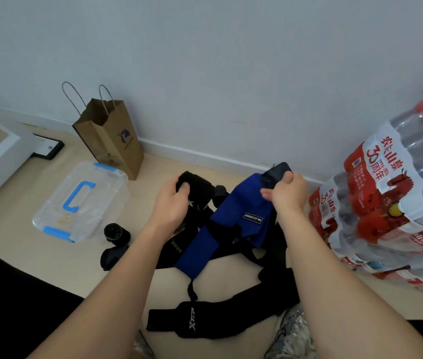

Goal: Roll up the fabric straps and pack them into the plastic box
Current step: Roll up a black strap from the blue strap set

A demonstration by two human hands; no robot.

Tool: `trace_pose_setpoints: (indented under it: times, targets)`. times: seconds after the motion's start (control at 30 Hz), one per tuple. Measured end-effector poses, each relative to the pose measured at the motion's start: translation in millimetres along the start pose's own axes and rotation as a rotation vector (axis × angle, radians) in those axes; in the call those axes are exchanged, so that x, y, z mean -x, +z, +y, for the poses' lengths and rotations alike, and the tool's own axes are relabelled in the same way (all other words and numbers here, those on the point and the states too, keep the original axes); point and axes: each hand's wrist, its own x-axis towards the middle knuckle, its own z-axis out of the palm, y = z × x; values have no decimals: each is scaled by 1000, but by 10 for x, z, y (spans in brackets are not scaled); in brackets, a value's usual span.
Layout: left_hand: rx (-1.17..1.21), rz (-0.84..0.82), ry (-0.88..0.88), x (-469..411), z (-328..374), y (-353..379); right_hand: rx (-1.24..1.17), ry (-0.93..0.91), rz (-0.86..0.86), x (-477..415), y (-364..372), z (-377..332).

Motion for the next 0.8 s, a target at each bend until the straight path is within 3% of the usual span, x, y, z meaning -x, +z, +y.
trace_pose_setpoints:
  times: [0.17, 0.33, 0.4, 0.53, 0.6, 0.67, 0.8]
  targets:
    - [228, -22, 131, 79, 540, 63, 206, -371, -219, 186, 95, 135]
    - [565, -47, 92, 172, 914, 45, 357, -375, -855, 379, 116, 358]
    - [605, -113, 79, 236, 995, 25, 330, -347, -836, 454, 173, 433]
    - [337, -170, 110, 330, 1015, -53, 95, -290, -473, 505, 165, 318]
    - [244, -236, 69, 406, 991, -112, -6, -279, -380, 512, 63, 173]
    - [147, -335, 22, 489, 966, -188, -113, -256, -481, 526, -21, 22]
    - [110, -605, 28, 648, 1016, -341, -262, -229, -857, 742, -182, -407]
